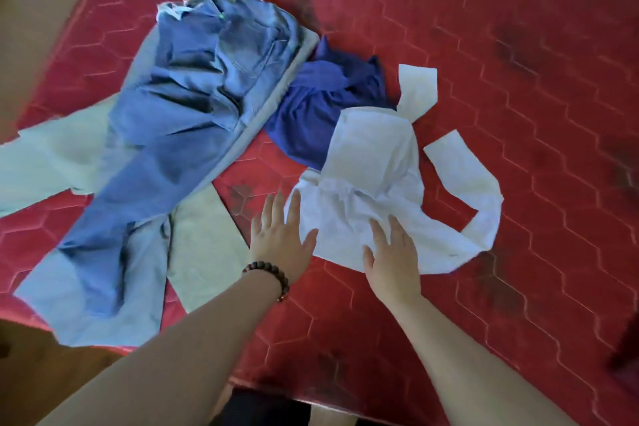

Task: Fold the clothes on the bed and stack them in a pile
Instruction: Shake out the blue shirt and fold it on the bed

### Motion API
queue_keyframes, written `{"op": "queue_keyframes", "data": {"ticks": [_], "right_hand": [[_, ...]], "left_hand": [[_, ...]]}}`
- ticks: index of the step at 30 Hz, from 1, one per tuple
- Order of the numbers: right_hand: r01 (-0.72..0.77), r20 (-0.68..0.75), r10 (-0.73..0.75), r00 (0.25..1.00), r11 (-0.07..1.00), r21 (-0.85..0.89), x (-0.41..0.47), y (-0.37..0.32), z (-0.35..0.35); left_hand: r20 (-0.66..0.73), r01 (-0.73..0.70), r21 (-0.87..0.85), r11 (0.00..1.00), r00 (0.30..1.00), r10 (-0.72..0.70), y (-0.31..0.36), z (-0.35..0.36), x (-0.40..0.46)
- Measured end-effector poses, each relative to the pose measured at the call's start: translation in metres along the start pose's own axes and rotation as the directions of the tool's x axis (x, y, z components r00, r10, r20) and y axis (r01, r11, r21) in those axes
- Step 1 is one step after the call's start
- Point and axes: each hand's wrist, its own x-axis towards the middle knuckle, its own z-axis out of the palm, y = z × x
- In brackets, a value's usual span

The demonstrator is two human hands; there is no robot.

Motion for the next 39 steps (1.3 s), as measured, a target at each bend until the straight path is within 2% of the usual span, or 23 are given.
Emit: {"op": "queue_keyframes", "data": {"ticks": [4,10,14,16,18,21,26,29,33,36,39], "right_hand": [[0.081,-0.037,-0.081,0.996,0.997,0.007,0.075,-0.069,0.022],[0.178,-0.081,-0.181,0.980,0.983,-0.039,0.209,-0.119,0.061],[0.041,0.024,-0.038,0.999,0.994,-0.099,0.260,-0.122,0.093],[-0.018,-0.058,0.010,0.998,0.992,-0.129,0.271,-0.120,0.099],[-0.032,-0.179,0.023,0.984,0.998,-0.050,0.274,-0.122,0.093],[0.049,-0.235,-0.005,0.972,0.982,0.183,0.267,-0.127,0.066],[0.394,-0.284,-0.308,0.908,0.858,0.329,0.224,-0.143,-0.002],[0.465,-0.285,-0.377,0.882,0.797,0.385,0.193,-0.147,-0.043],[0.434,-0.339,-0.293,0.894,0.756,0.490,0.154,-0.127,-0.098],[0.384,-0.426,-0.128,0.896,0.706,0.596,0.124,-0.092,-0.138],[0.322,-0.479,-0.005,0.878,0.746,0.582,0.089,-0.046,-0.166]], "left_hand": [[-0.010,-0.009,-0.006,1.000,1.000,0.009,-0.054,-0.010,0.055],[-0.048,-0.010,-0.045,0.999,0.999,0.007,-0.105,0.019,0.111],[-0.030,-0.043,-0.050,0.998,0.999,0.042,-0.133,0.046,0.124],[-0.019,-0.049,-0.070,0.996,0.999,0.048,-0.143,0.052,0.125],[-0.022,-0.053,-0.095,0.994,0.998,0.051,-0.149,0.051,0.123],[-0.080,-0.098,-0.146,0.984,0.993,0.087,-0.149,0.038,0.127],[-0.226,-0.313,-0.275,0.909,0.940,0.255,-0.106,-0.002,0.154],[-0.290,-0.425,-0.410,0.807,0.900,0.326,-0.066,-0.026,0.166],[-0.268,-0.363,-0.585,0.725,0.931,0.249,-0.035,-0.041,0.169],[-0.204,-0.328,-0.583,0.743,0.945,0.257,-0.017,-0.041,0.153],[-0.212,-0.386,-0.584,0.714,0.921,0.326,0.007,-0.047,0.126]]}}
